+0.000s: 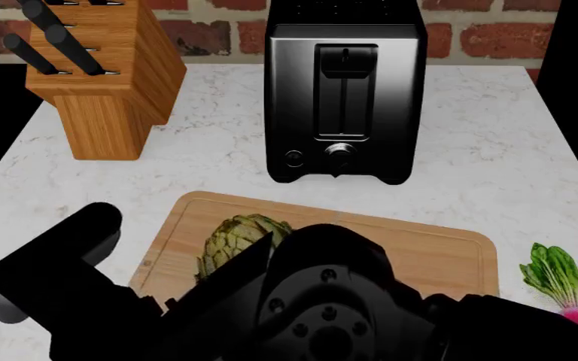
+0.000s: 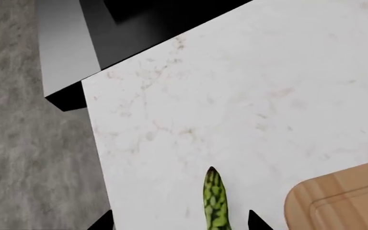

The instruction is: Clear the non-vegetable object off the cutting board and place the vegetables onto it.

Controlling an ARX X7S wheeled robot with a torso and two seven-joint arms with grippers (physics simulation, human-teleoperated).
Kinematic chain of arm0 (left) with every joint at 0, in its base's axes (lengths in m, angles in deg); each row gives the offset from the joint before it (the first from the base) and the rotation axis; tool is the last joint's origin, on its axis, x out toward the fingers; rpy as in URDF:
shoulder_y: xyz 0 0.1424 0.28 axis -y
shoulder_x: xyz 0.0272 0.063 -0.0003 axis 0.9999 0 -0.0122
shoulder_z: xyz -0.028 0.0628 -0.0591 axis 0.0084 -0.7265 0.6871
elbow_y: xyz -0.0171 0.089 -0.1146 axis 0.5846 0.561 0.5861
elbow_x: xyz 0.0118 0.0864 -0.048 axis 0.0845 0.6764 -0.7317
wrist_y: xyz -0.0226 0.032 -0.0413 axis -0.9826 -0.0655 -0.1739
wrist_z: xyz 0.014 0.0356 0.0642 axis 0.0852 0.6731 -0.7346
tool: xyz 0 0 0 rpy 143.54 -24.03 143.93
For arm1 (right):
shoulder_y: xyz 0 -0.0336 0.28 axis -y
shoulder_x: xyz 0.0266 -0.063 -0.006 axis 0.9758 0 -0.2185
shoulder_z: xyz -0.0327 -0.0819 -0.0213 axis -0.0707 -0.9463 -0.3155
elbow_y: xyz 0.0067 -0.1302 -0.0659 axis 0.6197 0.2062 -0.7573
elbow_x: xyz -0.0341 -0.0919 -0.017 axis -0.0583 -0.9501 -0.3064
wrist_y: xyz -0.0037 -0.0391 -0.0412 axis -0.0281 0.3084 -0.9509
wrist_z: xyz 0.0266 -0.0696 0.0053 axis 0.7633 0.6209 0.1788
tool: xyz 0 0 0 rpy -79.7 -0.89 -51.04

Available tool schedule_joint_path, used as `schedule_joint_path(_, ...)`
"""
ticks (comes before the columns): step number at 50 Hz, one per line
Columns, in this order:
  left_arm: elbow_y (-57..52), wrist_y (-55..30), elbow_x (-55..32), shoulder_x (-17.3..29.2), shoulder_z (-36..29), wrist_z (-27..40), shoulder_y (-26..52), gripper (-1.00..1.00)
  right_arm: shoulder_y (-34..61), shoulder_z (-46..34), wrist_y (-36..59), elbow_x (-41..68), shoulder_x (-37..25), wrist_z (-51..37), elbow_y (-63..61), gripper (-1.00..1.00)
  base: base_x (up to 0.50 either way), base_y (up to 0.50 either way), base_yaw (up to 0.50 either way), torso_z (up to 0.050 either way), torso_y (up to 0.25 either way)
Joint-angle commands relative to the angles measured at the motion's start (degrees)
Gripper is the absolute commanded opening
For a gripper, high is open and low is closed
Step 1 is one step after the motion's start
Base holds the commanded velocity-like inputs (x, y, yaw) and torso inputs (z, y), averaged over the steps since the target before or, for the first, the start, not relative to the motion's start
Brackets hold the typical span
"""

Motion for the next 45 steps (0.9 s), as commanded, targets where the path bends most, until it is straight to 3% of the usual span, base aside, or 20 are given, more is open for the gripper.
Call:
schedule_joint_path(1,-0.29,0.08,-0.16,0.09,-0.14,0.17,-0.24,1.0,-1.87,-0.61,-0.6,-1.06,-0.42,1.08,0.12,1.0,0.0,0.0,0.0,0.0,0.0)
schedule_joint_path(45,-0.33,0.79,-0.2,0.25,-0.71,0.2,-1.21,1.0,-7.94,-2.87,-2.33,-4.77,-3.46,4.52,0.77,1.0,0.0,0.0,0.0,0.0,0.0)
